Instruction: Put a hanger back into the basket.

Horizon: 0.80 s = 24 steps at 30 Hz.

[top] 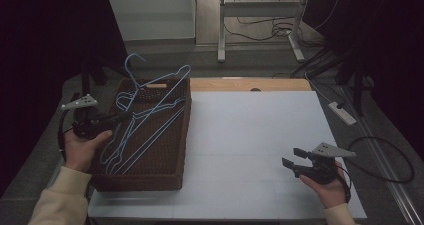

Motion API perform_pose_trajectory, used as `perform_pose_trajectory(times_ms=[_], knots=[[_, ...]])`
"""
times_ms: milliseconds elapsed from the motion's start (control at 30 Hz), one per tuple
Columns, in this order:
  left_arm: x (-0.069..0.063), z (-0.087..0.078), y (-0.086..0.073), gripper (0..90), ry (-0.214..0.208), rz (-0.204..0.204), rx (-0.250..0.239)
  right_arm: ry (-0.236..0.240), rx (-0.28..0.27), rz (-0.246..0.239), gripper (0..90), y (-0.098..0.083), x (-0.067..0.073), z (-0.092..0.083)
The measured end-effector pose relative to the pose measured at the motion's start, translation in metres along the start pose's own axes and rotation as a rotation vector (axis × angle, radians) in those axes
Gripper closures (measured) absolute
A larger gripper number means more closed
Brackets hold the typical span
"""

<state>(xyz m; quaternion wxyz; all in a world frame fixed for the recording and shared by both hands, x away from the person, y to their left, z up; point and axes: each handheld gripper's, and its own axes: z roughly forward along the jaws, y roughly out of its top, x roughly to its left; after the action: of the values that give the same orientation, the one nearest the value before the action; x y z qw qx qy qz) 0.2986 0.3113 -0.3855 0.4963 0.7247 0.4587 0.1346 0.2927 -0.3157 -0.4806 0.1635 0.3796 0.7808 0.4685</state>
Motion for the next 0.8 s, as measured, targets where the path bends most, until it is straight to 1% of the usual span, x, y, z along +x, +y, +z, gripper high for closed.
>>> perform_pose_trajectory(times_ms=[200,367,467,633,700,733,767,800], knots=[[0.009,-0.003,-0.006,86.4,0.025,-0.008,0.022,-0.001,0.002,0.001,36.5,0.000,0.000,0.000],[0.016,0.000,-0.012,86.4,0.038,-0.015,0.053,-0.003,0.002,0.000,36.5,0.000,0.000,0.001],[0.018,0.006,-0.016,86.4,0.035,-0.015,0.080,-0.004,0.004,0.000,36.5,-0.001,0.000,0.001],[0.019,0.023,-0.022,86.4,0.025,-0.013,0.135,-0.005,0.006,-0.001,36.5,-0.001,0.001,0.001],[0.019,0.031,-0.025,86.4,0.031,-0.021,0.167,-0.005,0.006,0.001,36.5,-0.001,0.001,0.001],[0.019,0.031,-0.025,86.3,0.031,-0.021,0.167,-0.005,0.006,0.001,36.5,-0.001,0.001,0.001],[0.020,0.038,-0.028,86.4,0.035,-0.033,0.195,-0.005,0.006,0.001,36.5,-0.001,0.001,0.001],[0.020,0.041,-0.030,86.4,0.038,-0.038,0.206,-0.005,0.007,0.000,36.5,-0.001,0.001,0.001]])
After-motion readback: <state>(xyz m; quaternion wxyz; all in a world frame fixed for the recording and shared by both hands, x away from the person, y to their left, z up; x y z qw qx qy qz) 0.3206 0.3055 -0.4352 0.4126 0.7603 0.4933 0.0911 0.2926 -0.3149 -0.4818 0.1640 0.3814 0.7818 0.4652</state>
